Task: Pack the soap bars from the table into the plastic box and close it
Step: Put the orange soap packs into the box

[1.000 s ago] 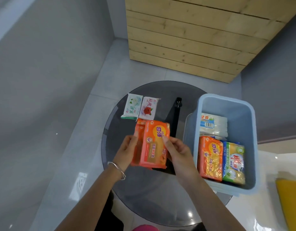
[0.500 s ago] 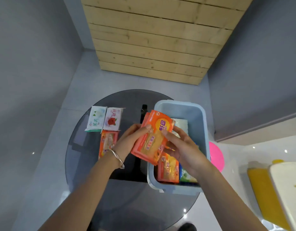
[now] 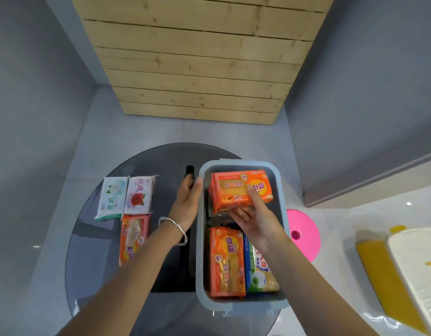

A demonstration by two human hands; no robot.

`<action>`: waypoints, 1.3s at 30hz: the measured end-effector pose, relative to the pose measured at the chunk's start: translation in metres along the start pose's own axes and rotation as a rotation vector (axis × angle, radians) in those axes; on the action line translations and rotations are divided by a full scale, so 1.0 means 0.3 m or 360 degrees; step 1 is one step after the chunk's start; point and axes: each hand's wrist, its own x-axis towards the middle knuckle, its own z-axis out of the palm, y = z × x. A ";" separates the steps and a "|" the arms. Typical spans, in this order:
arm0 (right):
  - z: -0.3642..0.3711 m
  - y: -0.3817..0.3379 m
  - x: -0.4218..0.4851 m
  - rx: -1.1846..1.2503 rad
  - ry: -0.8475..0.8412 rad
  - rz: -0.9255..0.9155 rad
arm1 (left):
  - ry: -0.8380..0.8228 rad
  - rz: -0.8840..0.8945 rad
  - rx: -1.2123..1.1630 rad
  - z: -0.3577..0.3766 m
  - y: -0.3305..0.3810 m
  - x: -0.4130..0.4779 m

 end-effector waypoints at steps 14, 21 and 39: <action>0.032 0.063 0.189 0.0000 0.0318 0.0024 | -0.0018 -0.0033 -0.0120 0.082 -0.102 0.052; 0.005 -0.018 0.200 -0.0622 0.0336 0.0267 | -0.0051 -0.0097 -0.0150 0.078 -0.109 0.057; 0.065 -0.028 0.138 -0.0069 0.0206 0.0366 | 0.0051 -0.0026 -0.0152 0.076 -0.134 0.063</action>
